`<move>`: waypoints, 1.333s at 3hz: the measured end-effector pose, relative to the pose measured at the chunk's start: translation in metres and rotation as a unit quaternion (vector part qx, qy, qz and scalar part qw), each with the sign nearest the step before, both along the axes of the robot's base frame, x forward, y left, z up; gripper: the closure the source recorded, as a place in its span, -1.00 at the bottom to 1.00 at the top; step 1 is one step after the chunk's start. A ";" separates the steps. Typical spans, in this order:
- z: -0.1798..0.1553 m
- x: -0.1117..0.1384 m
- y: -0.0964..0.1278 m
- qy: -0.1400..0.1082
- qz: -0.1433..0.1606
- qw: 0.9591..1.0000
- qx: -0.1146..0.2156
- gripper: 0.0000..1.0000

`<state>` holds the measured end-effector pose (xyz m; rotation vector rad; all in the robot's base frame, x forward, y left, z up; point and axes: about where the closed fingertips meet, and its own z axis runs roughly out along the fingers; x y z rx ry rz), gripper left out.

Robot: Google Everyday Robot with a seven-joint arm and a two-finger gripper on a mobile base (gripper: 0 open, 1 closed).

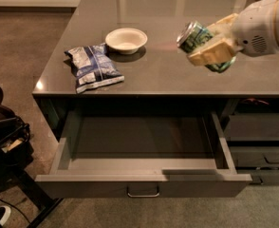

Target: Place green can into top drawer

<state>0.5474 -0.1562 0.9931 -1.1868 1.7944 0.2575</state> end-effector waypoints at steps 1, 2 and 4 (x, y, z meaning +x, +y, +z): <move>0.000 0.000 0.000 -0.001 0.001 1.000 -0.001 1.00; -0.010 -0.004 0.012 0.009 0.013 1.000 0.006 1.00; -0.102 -0.026 0.043 0.089 -0.053 0.990 0.096 1.00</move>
Offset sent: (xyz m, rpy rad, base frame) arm -0.0092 0.0212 -0.0252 0.0324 0.0466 0.0477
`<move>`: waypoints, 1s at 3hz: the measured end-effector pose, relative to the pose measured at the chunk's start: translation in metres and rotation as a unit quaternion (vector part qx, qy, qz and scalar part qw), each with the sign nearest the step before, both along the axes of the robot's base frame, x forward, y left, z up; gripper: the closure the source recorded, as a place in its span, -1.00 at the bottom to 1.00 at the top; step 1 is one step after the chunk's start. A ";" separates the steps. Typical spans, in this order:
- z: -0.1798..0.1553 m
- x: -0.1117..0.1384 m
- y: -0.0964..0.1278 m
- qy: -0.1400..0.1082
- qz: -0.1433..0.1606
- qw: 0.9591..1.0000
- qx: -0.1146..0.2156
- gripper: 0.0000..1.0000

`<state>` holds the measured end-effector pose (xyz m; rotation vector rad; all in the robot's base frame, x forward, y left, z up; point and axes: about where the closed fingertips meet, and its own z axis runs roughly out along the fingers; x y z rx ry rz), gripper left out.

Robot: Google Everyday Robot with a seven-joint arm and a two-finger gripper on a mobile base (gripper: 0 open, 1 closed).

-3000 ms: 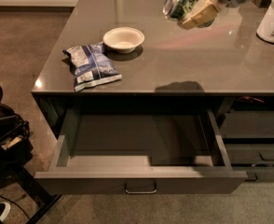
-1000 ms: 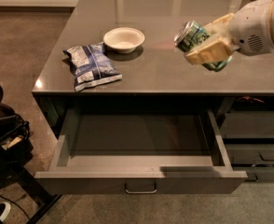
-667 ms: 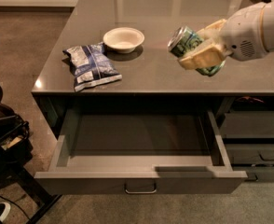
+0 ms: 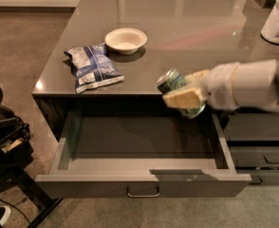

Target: Place green can into top drawer

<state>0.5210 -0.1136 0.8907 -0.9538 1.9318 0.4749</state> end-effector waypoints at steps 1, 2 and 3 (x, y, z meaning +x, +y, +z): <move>-0.063 -0.010 0.010 0.041 -0.040 0.998 0.008 1.00; -0.115 -0.018 0.018 0.070 -0.063 0.996 0.011 1.00; -0.159 -0.020 0.024 0.096 -0.069 0.993 0.007 1.00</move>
Offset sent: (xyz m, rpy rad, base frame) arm -0.0283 0.0242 -0.1837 0.0319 0.2208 -0.1856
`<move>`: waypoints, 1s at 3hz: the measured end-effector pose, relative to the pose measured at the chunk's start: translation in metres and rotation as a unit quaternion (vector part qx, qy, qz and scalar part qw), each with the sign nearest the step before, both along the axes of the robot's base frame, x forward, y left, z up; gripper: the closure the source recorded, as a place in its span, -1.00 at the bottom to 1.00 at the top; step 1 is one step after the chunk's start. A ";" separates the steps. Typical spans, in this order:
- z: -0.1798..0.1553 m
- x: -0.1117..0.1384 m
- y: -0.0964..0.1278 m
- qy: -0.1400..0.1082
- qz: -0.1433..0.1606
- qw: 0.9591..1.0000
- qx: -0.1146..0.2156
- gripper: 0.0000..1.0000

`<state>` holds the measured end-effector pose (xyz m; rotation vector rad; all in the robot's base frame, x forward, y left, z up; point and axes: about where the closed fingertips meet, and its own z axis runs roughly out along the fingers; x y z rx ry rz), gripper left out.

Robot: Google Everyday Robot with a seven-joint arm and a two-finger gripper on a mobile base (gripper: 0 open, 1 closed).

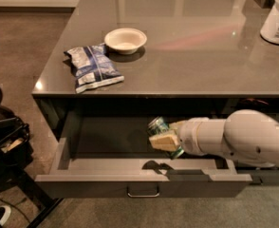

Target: Place green can into top drawer

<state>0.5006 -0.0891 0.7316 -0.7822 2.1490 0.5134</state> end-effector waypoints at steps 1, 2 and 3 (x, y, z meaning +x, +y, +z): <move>-0.043 0.003 0.011 0.027 0.006 1.000 -0.005 1.00; -0.074 0.012 0.023 0.046 0.031 0.998 -0.004 1.00; -0.077 0.012 0.024 0.049 0.033 0.998 -0.002 0.63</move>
Offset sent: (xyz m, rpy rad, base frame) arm 0.0234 0.0347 -0.1136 -0.0005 0.1427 0.1244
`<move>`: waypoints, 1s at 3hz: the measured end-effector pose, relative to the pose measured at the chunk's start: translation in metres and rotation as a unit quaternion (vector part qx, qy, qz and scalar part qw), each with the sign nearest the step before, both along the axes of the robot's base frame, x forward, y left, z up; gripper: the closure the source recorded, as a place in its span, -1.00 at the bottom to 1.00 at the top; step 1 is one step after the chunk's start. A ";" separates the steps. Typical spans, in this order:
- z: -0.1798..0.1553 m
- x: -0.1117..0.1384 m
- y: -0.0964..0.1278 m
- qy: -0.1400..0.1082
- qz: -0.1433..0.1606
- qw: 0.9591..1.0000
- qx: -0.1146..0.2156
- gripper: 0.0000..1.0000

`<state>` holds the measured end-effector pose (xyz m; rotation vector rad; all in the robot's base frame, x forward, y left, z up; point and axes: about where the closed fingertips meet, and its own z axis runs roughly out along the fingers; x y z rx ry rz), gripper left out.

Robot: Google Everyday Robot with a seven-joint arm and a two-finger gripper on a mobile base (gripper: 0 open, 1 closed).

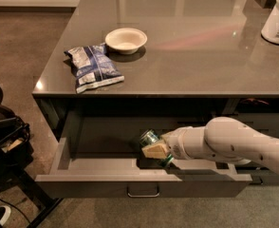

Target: Place green can into top drawer

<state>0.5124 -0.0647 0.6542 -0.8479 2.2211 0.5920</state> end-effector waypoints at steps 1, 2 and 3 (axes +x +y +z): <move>0.000 0.000 0.000 0.000 0.000 1.000 0.000 0.16; 0.000 0.000 0.000 0.000 0.000 1.000 0.000 -0.30; 0.000 0.000 0.000 0.000 0.000 1.000 0.000 -0.77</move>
Offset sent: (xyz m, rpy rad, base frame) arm 0.0000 0.0000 0.0000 0.0000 0.0000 0.0000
